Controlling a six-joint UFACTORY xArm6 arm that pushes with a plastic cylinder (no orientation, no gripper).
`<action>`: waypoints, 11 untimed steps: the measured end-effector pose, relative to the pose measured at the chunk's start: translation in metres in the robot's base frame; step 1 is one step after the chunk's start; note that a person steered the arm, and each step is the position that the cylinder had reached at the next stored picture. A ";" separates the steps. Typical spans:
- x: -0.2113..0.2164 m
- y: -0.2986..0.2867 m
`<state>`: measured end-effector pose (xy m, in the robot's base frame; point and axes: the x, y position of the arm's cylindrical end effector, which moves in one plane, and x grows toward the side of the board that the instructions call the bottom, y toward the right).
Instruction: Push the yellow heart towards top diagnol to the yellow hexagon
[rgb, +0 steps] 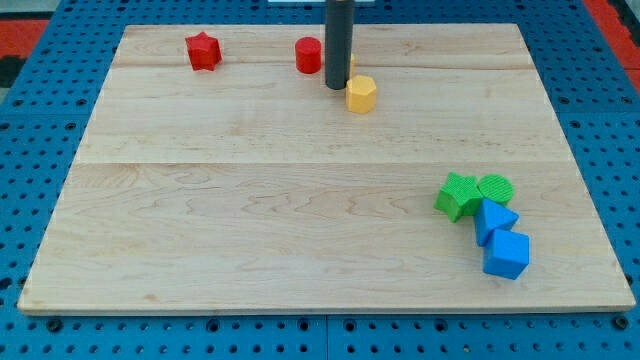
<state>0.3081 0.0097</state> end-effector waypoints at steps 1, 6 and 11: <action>-0.003 -0.056; -0.037 0.026; -0.108 0.122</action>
